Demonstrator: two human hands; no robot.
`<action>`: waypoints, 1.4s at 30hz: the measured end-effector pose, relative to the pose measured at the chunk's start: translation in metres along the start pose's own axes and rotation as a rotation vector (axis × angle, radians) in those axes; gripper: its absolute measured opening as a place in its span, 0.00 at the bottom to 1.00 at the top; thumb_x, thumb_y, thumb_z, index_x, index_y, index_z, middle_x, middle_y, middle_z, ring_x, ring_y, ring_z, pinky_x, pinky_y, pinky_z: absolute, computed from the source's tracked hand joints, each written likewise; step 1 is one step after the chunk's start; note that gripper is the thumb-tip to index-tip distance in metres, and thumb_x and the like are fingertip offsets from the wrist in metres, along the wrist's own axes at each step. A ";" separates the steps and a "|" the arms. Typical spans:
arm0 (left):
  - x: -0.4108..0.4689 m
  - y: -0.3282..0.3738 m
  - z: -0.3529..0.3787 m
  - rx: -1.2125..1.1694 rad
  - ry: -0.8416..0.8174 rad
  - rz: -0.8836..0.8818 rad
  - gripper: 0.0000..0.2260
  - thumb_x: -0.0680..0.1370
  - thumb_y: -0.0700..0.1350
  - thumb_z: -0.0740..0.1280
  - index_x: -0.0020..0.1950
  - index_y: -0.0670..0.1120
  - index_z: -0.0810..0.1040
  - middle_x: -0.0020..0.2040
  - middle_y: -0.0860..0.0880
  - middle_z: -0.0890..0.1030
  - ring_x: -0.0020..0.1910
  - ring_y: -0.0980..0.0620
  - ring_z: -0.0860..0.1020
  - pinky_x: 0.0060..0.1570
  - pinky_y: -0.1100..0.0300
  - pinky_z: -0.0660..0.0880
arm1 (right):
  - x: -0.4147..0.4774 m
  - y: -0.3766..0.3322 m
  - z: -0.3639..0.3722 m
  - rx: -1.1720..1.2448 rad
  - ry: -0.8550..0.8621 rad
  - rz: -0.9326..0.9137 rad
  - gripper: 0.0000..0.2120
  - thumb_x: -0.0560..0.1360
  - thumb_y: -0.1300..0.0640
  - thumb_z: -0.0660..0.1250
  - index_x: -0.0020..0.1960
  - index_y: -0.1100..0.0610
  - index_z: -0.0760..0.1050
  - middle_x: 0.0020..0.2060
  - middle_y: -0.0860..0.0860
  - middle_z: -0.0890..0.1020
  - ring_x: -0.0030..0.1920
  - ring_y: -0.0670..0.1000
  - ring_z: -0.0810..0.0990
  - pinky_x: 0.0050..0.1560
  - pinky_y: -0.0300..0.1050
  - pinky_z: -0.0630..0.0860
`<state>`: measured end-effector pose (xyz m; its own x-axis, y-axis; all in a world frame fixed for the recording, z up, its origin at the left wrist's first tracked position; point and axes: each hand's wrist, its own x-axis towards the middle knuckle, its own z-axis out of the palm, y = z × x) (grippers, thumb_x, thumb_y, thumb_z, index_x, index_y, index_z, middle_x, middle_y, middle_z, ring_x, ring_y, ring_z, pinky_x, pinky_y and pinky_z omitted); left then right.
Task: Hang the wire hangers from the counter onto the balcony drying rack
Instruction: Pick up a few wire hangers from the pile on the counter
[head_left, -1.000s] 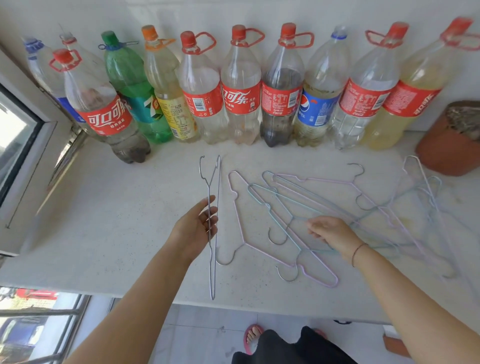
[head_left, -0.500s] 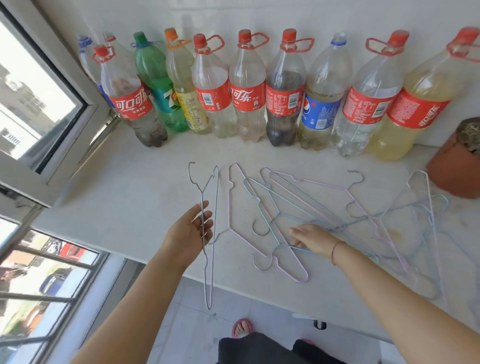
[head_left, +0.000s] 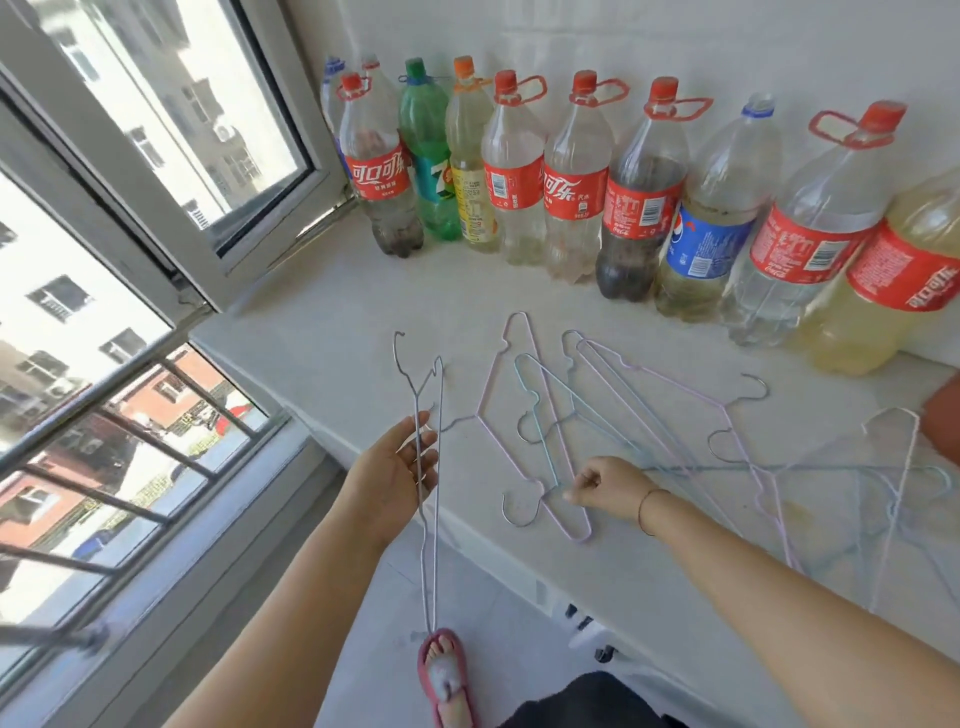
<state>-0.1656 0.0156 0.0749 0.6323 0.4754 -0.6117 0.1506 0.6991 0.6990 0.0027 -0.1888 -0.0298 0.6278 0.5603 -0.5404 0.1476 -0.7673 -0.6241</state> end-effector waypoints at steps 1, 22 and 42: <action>-0.005 -0.003 -0.002 -0.005 0.005 0.008 0.05 0.77 0.46 0.64 0.48 0.48 0.79 0.33 0.52 0.77 0.30 0.55 0.73 0.34 0.63 0.69 | 0.000 0.000 0.002 -0.032 0.024 0.007 0.13 0.66 0.46 0.73 0.37 0.51 0.71 0.35 0.45 0.76 0.40 0.49 0.75 0.50 0.48 0.74; -0.039 0.005 -0.042 -0.039 -0.012 0.020 0.09 0.77 0.47 0.64 0.56 0.48 0.77 0.36 0.51 0.77 0.31 0.55 0.74 0.38 0.62 0.69 | -0.021 -0.036 -0.031 0.462 0.079 -0.086 0.07 0.74 0.62 0.67 0.50 0.64 0.77 0.32 0.53 0.75 0.32 0.47 0.70 0.28 0.29 0.67; -0.147 0.047 -0.060 -0.141 0.087 0.342 0.09 0.78 0.40 0.61 0.54 0.48 0.79 0.35 0.52 0.75 0.30 0.57 0.74 0.34 0.64 0.68 | -0.121 -0.195 -0.017 1.003 -0.493 -0.383 0.14 0.77 0.64 0.59 0.61 0.58 0.74 0.34 0.53 0.76 0.30 0.48 0.75 0.34 0.38 0.78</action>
<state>-0.2977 0.0106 0.1755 0.5602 0.7332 -0.3854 -0.1678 0.5560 0.8140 -0.0894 -0.1123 0.1672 0.2775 0.9293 -0.2438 -0.5420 -0.0581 -0.8384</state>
